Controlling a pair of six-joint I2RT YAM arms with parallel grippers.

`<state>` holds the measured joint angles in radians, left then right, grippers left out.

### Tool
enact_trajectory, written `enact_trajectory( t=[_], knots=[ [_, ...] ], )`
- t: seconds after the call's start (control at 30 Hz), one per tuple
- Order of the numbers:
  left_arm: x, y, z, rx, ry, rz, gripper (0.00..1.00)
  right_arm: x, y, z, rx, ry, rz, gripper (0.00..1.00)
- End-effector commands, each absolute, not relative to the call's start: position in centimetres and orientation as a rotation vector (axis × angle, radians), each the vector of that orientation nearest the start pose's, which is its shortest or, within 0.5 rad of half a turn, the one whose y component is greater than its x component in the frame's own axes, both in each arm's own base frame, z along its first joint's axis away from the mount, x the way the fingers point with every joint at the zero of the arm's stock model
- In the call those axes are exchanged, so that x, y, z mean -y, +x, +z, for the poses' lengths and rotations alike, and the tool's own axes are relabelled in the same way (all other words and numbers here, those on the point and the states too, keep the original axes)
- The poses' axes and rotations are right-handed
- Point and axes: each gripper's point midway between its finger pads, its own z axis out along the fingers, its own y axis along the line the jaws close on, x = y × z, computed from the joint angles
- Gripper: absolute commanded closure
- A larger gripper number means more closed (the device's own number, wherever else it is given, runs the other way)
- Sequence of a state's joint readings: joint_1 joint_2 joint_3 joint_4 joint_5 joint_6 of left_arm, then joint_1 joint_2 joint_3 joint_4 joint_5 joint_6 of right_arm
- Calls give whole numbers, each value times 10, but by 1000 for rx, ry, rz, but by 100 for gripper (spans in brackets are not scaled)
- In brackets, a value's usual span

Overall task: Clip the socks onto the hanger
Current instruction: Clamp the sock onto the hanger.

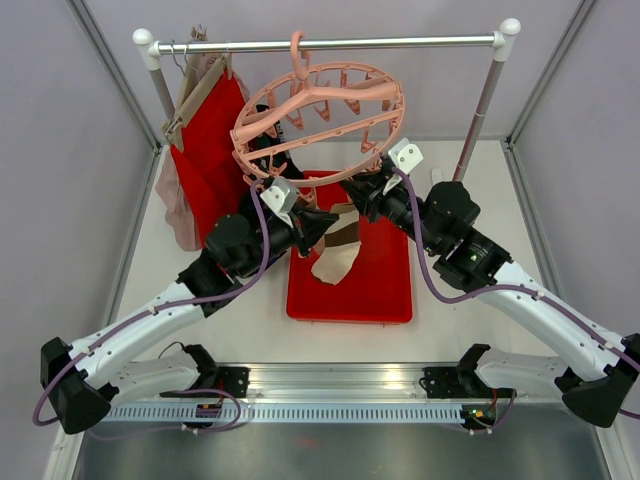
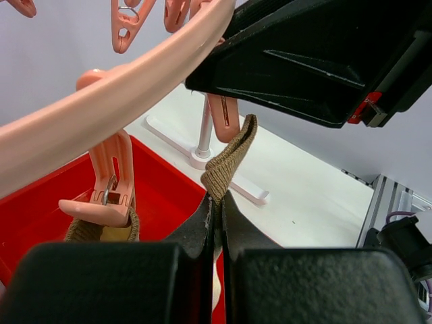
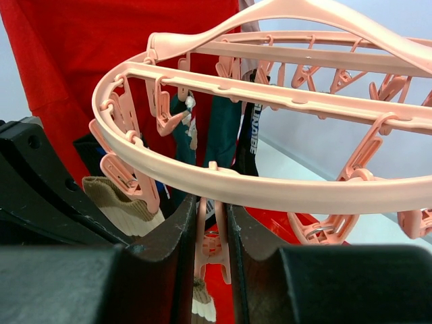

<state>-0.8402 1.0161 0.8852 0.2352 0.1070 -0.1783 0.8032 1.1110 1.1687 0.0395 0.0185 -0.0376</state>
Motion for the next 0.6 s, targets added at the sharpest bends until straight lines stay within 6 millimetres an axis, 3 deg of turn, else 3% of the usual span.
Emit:
enact_trajectory(
  t=[0.0, 0.33, 0.57],
  knots=[
    [299, 237, 361, -1367, 588, -871, 98, -280, 270, 442, -1302, -575, 644, 100],
    [301, 243, 348, -1406, 575, -852, 98, -279, 269, 448, -1294, -572, 648, 100],
    [303, 245, 352, -1398, 570, -854, 98, -280, 269, 446, -1298, -574, 647, 100]
  ],
)
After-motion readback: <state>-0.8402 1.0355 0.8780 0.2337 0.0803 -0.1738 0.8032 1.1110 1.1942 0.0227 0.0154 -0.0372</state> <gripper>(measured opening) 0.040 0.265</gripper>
